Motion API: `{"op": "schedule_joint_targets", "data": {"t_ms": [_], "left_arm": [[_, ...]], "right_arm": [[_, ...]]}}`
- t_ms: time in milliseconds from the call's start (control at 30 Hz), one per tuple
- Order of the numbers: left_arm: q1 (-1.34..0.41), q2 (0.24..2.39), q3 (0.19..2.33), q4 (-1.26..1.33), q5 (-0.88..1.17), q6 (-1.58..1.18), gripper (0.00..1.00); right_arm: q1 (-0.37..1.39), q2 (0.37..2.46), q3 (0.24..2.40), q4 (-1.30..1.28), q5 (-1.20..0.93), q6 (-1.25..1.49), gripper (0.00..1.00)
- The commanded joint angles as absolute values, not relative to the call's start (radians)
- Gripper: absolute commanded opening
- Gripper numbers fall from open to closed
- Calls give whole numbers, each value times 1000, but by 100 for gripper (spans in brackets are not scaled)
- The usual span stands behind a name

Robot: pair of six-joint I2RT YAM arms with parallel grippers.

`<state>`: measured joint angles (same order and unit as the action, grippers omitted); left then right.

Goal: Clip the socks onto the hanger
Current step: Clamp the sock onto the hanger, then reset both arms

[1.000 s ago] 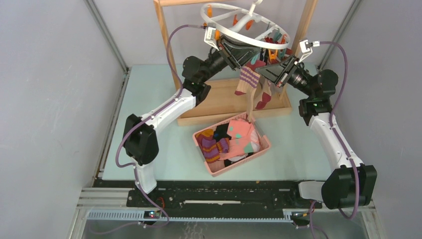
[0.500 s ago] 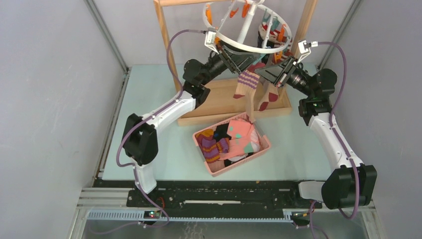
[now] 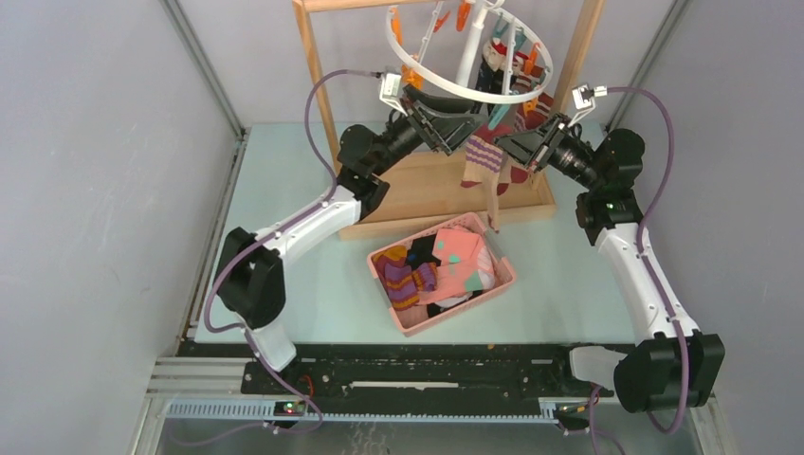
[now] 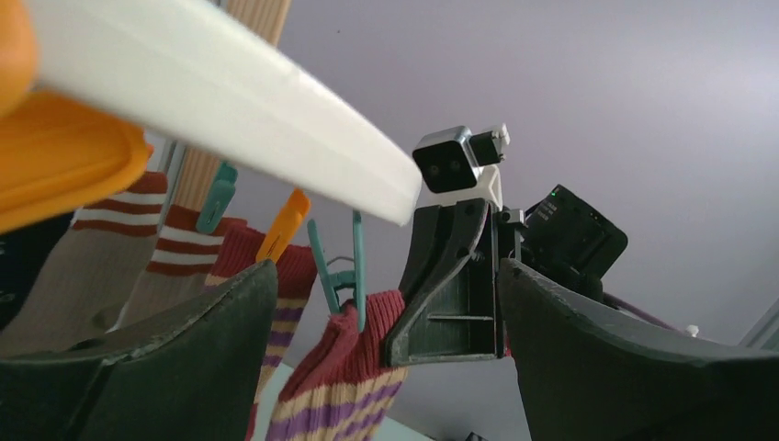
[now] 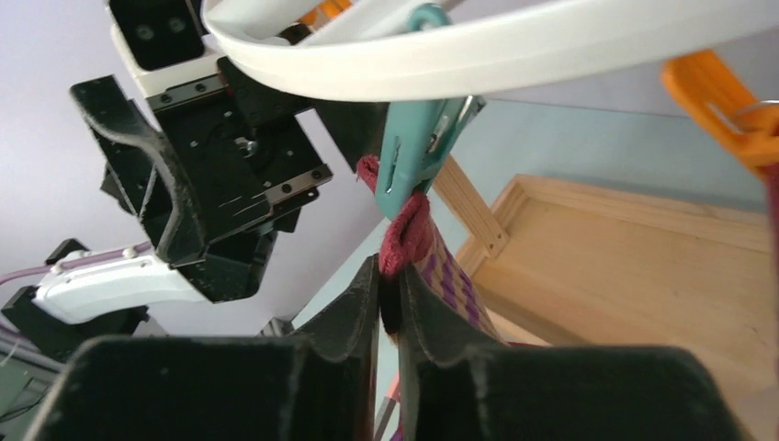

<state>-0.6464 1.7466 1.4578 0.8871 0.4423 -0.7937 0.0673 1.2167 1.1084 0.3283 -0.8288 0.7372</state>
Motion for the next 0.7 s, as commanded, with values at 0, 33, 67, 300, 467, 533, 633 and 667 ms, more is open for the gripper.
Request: {"op": "schedule_joint_targets", "data": {"t_ms": [0, 33, 67, 300, 467, 533, 633, 667], "left_arm": [[-644, 1654, 1388, 885, 408, -747, 94], [-644, 1641, 1369, 881, 403, -741, 94], [-644, 1629, 1349, 878, 400, -734, 95], [-661, 1515, 1210, 841, 382, -671, 95], [-670, 1403, 1086, 788, 365, -626, 95], [-670, 1355, 1038, 760, 365, -618, 95], [-671, 1257, 951, 711, 365, -595, 95], [-671, 1237, 921, 689, 364, -581, 95]], "right_arm": [[53, 1172, 1156, 216, -756, 618, 22], [49, 1170, 1156, 201, -748, 607, 26], [45, 1169, 1155, 187, -743, 591, 30], [41, 1124, 1156, 44, -658, 469, 58], [43, 1051, 1132, -56, -617, 395, 62], [43, 1012, 1099, -53, -608, 386, 63], [44, 949, 1053, -81, -599, 349, 63], [44, 927, 1034, -82, -594, 339, 63]]}}
